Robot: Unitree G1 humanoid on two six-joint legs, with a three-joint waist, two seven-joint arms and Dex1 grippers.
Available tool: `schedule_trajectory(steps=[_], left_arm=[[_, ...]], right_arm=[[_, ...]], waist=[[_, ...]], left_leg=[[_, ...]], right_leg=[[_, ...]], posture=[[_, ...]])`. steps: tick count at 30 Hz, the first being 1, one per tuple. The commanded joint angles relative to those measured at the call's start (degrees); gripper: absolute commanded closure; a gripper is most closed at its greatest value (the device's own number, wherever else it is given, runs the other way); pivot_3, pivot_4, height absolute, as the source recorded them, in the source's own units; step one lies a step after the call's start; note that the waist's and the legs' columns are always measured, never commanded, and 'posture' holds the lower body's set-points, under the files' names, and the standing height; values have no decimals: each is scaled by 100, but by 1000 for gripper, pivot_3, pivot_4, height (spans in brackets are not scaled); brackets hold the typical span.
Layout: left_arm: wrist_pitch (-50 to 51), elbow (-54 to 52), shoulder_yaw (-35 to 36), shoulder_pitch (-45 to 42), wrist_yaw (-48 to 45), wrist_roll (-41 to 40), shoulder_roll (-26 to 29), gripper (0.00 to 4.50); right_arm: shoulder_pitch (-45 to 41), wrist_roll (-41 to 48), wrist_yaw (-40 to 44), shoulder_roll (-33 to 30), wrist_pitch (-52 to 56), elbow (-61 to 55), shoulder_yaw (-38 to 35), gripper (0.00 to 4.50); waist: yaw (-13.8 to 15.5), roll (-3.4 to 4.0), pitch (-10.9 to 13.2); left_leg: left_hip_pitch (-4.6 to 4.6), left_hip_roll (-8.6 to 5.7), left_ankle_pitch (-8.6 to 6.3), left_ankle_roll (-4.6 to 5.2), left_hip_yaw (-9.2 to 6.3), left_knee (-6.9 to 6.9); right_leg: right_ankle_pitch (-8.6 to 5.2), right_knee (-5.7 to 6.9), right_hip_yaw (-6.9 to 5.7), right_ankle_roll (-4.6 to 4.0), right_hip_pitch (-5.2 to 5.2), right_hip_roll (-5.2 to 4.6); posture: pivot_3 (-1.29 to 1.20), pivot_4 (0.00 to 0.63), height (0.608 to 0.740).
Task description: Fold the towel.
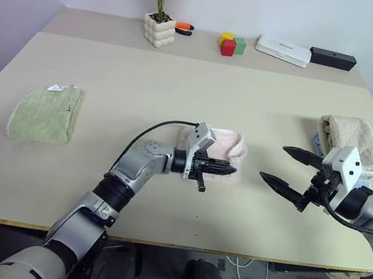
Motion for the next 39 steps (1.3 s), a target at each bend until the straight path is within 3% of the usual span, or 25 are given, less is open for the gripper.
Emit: schedule_trajectory(steps=[1, 8, 14, 18, 21, 27, 32, 39], left_arm=[[192, -49, 147, -68, -67, -13, -123, 3578], [499, -707, 225, 163, -437, -229, -31, 279], [1190, -1793, 869, 271, -707, -1128, 217, 131], [1336, -1739, 1759, 142, 315, -1315, 183, 131], [1162, -1550, 2275, 114, 970, -1282, 138, 1296], [946, -1120, 2403, 297, 1809, -972, -145, 4361], [391, -1034, 2096, 334, 2084, -561, -552, 4440], [27, -531, 1965, 211, 2537, -19, -661, 4440]], right_arm=[[-39, 50, -81, 13, -75, -172, -151, 0], [-253, 54, -177, 72, -83, -67, -23, 0], [-906, 461, -650, 582, 99, 75, -118, 0], [-1473, 695, -1682, 1606, 239, -124, 63, 0], [-1671, 672, -2460, 2385, 379, -354, 355, 1211], [-1535, -351, -3383, 3103, 127, -284, 1180, 4312], [-1578, -851, -3941, 3552, 114, 140, 1483, 4415], [-1289, -1682, -4194, 3551, 172, 797, 1976, 4415]], waist=[[-3, 0, 0], [-15, 0, 0], [-39, 0, 1], [-17, 3, 0], [-29, 4, 0], [21, 5, 0], [37, 4, 0], [-25, 5, -1]], left_leg=[[0, 0, 0, 0, -1, 0], [0, 1, 0, 0, -1, 0], [1, 3, 0, 0, -3, -1], [4, 5, 1, 0, -10, 0], [4, 7, 1, 0, -13, 0], [-5, 1, 2, -1, -9, 3], [-6, 0, 2, -2, -8, 6], [-5, 1, 2, -2, -9, -1]], right_leg=[[0, 0, 0, 0, 0, 0], [1, 1, 0, 1, 0, 1], [9, 4, -1, 16, -1, 3], [10, 14, -1, 18, -2, 8], [11, 20, -2, 21, -3, 11], [20, 24, -3, 40, -7, 6], [21, 25, -3, 39, -7, 5], [21, 25, -2, 40, -12, 10]], posture=[[0, 150, 735], [0, 150, 735], [0, 150, 735], [0, 150, 735], [0, 150, 735], [0, 150, 735], [0, 150, 735], [0, 150, 735]])
